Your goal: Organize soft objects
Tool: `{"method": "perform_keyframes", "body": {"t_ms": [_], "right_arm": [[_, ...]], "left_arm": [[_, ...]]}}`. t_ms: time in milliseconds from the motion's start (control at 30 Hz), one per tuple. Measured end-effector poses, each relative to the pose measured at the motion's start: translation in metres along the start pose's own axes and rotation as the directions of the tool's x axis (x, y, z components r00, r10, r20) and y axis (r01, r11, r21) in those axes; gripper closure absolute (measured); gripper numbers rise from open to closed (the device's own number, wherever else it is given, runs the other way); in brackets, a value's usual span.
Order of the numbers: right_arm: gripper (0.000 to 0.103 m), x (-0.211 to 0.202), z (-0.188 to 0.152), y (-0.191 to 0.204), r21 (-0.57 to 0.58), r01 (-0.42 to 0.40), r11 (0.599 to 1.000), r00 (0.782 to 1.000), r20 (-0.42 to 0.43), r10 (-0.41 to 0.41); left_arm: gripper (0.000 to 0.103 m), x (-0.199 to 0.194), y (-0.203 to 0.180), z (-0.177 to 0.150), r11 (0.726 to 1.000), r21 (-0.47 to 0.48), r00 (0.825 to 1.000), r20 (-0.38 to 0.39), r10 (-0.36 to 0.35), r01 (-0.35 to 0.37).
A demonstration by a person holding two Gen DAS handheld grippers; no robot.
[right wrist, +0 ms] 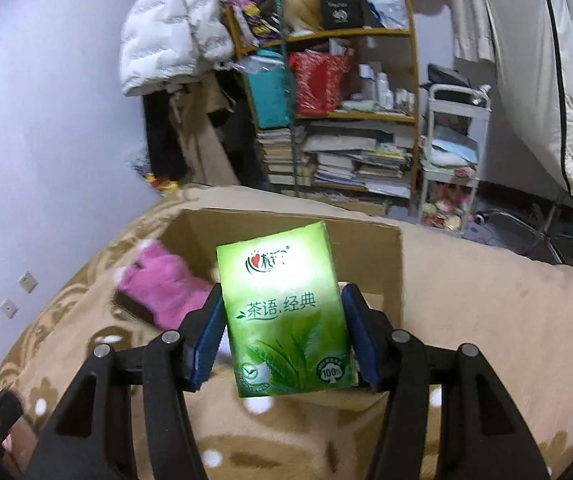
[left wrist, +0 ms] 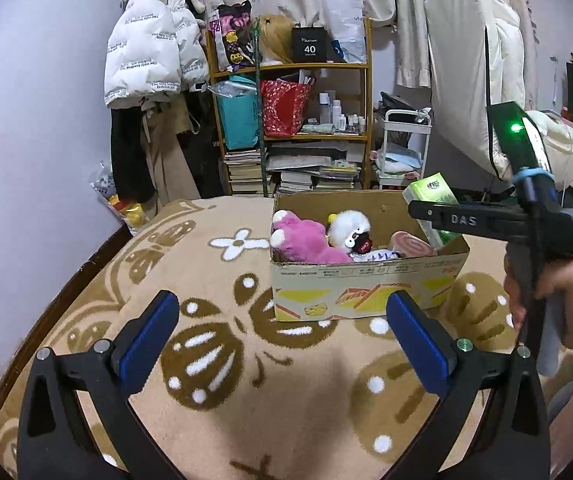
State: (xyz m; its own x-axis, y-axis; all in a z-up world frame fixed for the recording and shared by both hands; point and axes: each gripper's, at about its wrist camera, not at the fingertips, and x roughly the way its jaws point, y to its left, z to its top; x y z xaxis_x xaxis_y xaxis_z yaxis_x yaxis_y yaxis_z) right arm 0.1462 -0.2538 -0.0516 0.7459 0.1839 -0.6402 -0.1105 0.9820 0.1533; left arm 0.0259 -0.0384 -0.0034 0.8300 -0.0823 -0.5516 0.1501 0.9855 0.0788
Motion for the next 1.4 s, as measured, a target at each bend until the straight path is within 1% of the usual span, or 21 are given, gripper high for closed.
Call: {"method": "perform_keyframes", "body": {"t_ms": [133,200,267,300,367,400,433,500,567,633,667,700,733,833,967,1100,1333,1400], "right_arm": [[0.042,0.004,0.001,-0.008,-0.009,0.022,1.000,1.000,0.000,-0.022],[0.041,0.006,0.001,-0.010,0.000,0.011,1.000,1.000,-0.011,-0.011],[0.040,0.005,0.001,-0.010,-0.003,0.012,1.000,1.000,-0.014,-0.012],[0.038,0.002,0.001,-0.009,-0.004,0.005,1.000,1.000,-0.011,-0.005],[0.030,-0.006,0.000,-0.008,-0.004,-0.005,1.000,1.000,0.010,0.005],[0.023,-0.010,0.000,-0.007,-0.006,-0.012,1.000,1.000,0.018,0.012],[0.021,-0.013,0.000,-0.006,-0.008,-0.015,1.000,1.000,0.022,0.015],[0.020,-0.022,0.000,-0.003,-0.015,-0.017,1.000,0.999,0.030,0.017],[0.018,-0.036,0.000,-0.001,-0.014,-0.020,1.000,0.999,0.045,0.020],[0.009,-0.053,-0.002,0.001,-0.016,-0.027,1.000,0.997,0.070,0.028],[0.007,-0.060,-0.004,0.003,-0.021,-0.033,0.999,0.996,0.082,0.034],[0.002,-0.067,-0.005,0.004,-0.028,-0.037,0.999,0.995,0.091,0.039],[0.000,-0.078,-0.007,0.006,-0.037,-0.033,0.999,0.994,0.104,0.036],[0.000,-0.101,-0.011,0.011,-0.051,-0.029,0.998,0.990,0.133,0.036],[0.000,-0.128,-0.017,0.013,-0.039,-0.031,0.999,0.987,0.158,0.037],[0.000,-0.153,-0.028,0.016,-0.037,0.000,0.999,0.982,0.187,0.007],[0.000,-0.175,-0.047,0.015,0.000,0.024,1.000,0.981,0.195,-0.024],[0.000,-0.178,-0.053,0.016,-0.005,0.037,0.999,0.980,0.196,-0.035]], "left_arm": [[0.001,-0.008,0.003,-0.001,1.000,-0.006,0.999,0.034,0.023,-0.023],[0.001,-0.012,0.007,0.000,0.999,-0.025,0.999,0.047,0.024,-0.022],[0.001,-0.012,0.009,0.001,0.999,-0.030,0.998,0.051,0.038,-0.037],[0.001,-0.012,0.011,0.001,0.998,-0.033,0.997,0.053,0.057,-0.055],[0.001,-0.013,0.013,0.002,0.997,-0.037,0.996,0.053,0.070,-0.069],[0.001,-0.014,0.015,0.002,0.997,-0.041,0.996,0.055,0.075,-0.072],[0.001,-0.015,0.017,0.002,0.996,-0.045,0.995,0.057,0.079,-0.076],[0.001,-0.017,0.019,0.002,0.995,-0.049,0.995,0.058,0.086,-0.084],[0.001,-0.022,0.020,0.002,0.995,-0.047,0.993,0.067,0.094,-0.091],[0.001,-0.026,0.021,0.001,0.993,-0.042,0.991,0.077,0.111,-0.108],[0.001,-0.028,0.022,0.001,0.992,-0.041,0.990,0.082,0.118,-0.115],[0.001,-0.030,0.023,0.001,0.993,-0.042,0.990,0.083,0.116,-0.113],[0.001,-0.032,0.023,0.001,0.993,-0.044,0.990,0.083,0.110,-0.107],[0.001,-0.036,0.024,0.001,0.994,-0.051,0.992,0.083,0.099,-0.095],[0.001,-0.044,0.024,0.000,0.994,-0.051,0.991,0.093,0.097,-0.093],[0.001,-0.049,0.021,-0.001,0.996,-0.039,0.991,0.101,0.088,-0.084],[0.001,-0.056,0.015,-0.003,0.998,-0.015,0.991,0.111,0.068,-0.067],[0.001,-0.056,0.015,-0.004,0.998,-0.008,0.992,0.109,0.065,-0.064]]}}
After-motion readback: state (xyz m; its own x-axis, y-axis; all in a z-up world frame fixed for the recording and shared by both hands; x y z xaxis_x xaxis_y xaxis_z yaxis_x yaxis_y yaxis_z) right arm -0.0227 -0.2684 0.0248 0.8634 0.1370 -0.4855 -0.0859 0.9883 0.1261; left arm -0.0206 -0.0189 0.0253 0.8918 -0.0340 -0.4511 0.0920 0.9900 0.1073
